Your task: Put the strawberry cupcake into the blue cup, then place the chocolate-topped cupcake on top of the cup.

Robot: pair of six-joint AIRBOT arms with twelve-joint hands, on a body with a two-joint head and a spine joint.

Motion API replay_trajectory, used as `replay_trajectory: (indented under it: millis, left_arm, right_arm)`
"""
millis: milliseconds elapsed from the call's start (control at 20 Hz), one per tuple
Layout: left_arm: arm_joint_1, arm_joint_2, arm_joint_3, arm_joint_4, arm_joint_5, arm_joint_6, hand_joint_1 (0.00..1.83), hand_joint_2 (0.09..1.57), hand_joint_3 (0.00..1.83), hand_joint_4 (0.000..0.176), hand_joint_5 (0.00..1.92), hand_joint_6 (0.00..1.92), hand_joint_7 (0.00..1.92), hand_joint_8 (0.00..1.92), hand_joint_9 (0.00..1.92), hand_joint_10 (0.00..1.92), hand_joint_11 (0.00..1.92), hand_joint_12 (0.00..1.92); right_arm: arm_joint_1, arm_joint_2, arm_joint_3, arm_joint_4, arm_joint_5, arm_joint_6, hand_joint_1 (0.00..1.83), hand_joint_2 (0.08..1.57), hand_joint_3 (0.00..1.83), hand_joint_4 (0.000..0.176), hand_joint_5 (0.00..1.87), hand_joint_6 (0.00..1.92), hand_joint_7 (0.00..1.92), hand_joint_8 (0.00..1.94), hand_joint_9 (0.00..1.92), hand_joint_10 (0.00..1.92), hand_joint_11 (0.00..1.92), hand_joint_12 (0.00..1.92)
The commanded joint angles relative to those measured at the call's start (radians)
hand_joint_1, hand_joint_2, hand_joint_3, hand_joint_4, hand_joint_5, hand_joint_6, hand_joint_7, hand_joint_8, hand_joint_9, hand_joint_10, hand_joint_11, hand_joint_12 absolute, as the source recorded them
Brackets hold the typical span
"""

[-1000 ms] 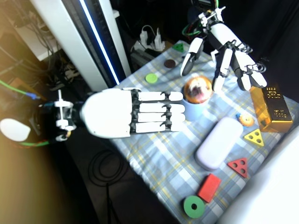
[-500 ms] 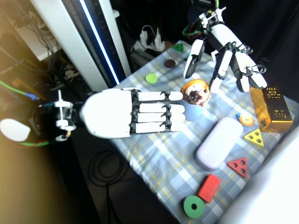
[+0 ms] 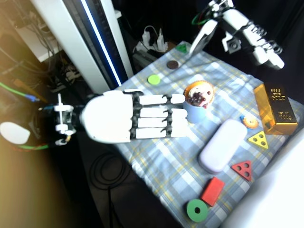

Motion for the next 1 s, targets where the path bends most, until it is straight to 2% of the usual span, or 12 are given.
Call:
replay_trajectory:
  millis: [0,50,150,200,300,350,450,500,600,700,750,950]
  left_arm:
    - [0.013,0.017,-0.013,0.017,-0.166,-0.004,0.00,0.83,0.01,0.118,0.04,0.00,0.00,0.00,0.00,0.00,0.00,0.00]
    - [0.043,0.033,-0.030,-0.007,-0.195,-0.004,0.00,0.89,0.01,0.084,0.05,0.00,0.00,0.00,0.00,0.00,0.00,0.00]
    - [0.124,0.075,-0.080,-0.062,-0.267,-0.004,0.00,0.96,0.03,0.136,0.01,0.00,0.00,0.00,0.00,0.00,0.00,0.00]
    - [0.151,0.090,-0.100,-0.080,-0.297,-0.004,0.00,1.01,0.02,0.135,0.01,0.00,0.00,0.00,0.00,0.00,0.00,0.00]
    - [0.219,0.118,-0.144,-0.119,-0.376,-0.004,0.00,1.01,0.01,0.036,0.08,0.02,0.01,0.00,0.00,0.00,0.00,0.00]
    - [0.243,0.124,-0.160,-0.137,-0.411,-0.004,0.00,1.01,0.00,0.026,0.08,0.02,0.01,0.00,0.00,0.00,0.00,0.00]
    - [0.271,0.125,-0.173,-0.165,-0.447,-0.004,0.00,0.99,0.00,0.071,0.06,0.01,0.00,0.00,0.00,0.00,0.00,0.00]
    - [0.293,0.124,-0.182,-0.181,-0.471,-0.004,0.00,0.97,0.00,0.081,0.06,0.00,0.00,0.00,0.00,0.00,0.00,0.00]
    - [0.337,0.127,-0.213,-0.203,-0.541,-0.004,0.00,0.93,0.00,0.069,0.05,0.00,0.00,0.00,0.00,0.00,0.00,0.00]
    - [0.380,0.130,-0.241,-0.212,-0.608,-0.004,0.00,0.90,0.00,0.038,0.02,0.00,0.00,0.00,0.00,0.00,0.00,0.00]
    - [0.392,0.130,-0.247,-0.215,-0.626,-0.004,0.00,0.89,0.00,0.048,0.02,0.00,0.00,0.00,0.00,0.00,0.00,0.00]
    - [0.413,0.122,-0.241,-0.227,-0.668,-0.004,0.00,0.89,0.00,0.063,0.03,0.00,0.01,0.00,0.00,0.00,0.00,0.00]
  right_arm:
    - [0.001,0.002,-0.005,0.065,0.122,-0.004,0.33,1.00,0.00,0.121,0.14,0.00,0.07,0.00,0.00,0.00,0.00,0.00]
    - [-0.005,0.004,-0.010,0.075,0.125,-0.014,0.28,1.00,0.00,0.126,0.12,0.00,0.05,0.00,0.00,0.00,0.00,0.00]
    - [-0.027,0.028,-0.051,0.122,0.139,-0.097,0.06,1.01,0.01,0.109,0.06,0.00,0.00,0.00,0.00,0.00,0.00,0.00]
    - [-0.035,0.039,-0.070,0.148,0.148,-0.140,0.01,1.00,0.00,0.113,0.05,0.00,0.00,0.00,0.00,0.00,0.00,0.00]
    - [-0.088,0.061,-0.109,0.230,0.206,-0.202,0.00,1.01,0.00,0.087,0.05,0.00,0.00,0.00,0.00,0.00,0.00,0.00]
    - [-0.137,0.062,-0.114,0.282,0.257,-0.205,0.00,1.01,0.00,0.067,0.05,0.00,0.00,0.00,0.00,0.00,0.00,0.00]
    - [-0.236,0.061,-0.119,0.385,0.347,-0.212,0.00,0.96,0.00,0.094,0.03,0.00,0.00,0.00,0.00,0.00,0.00,0.00]
    - [-0.297,0.064,-0.125,0.438,0.399,-0.224,0.00,0.94,0.00,0.088,0.03,0.00,0.00,0.00,0.00,0.00,0.00,0.00]
    - [-0.370,0.078,-0.163,0.519,0.482,-0.282,0.00,0.93,0.00,0.084,0.01,0.00,0.00,0.00,0.00,0.00,0.00,0.00]
    - [-0.398,0.091,-0.202,0.563,0.529,-0.351,0.00,0.93,0.00,0.046,0.00,0.00,0.00,0.00,0.00,0.00,0.00,0.00]
    - [-0.399,0.091,-0.211,0.571,0.539,-0.368,0.00,0.94,0.00,0.068,0.00,0.00,0.00,0.00,0.00,0.00,0.00,0.00]
    - [-0.447,0.063,-0.228,0.633,0.638,-0.405,0.00,0.94,0.00,0.042,0.00,0.00,0.00,0.00,0.00,0.00,0.00,0.00]
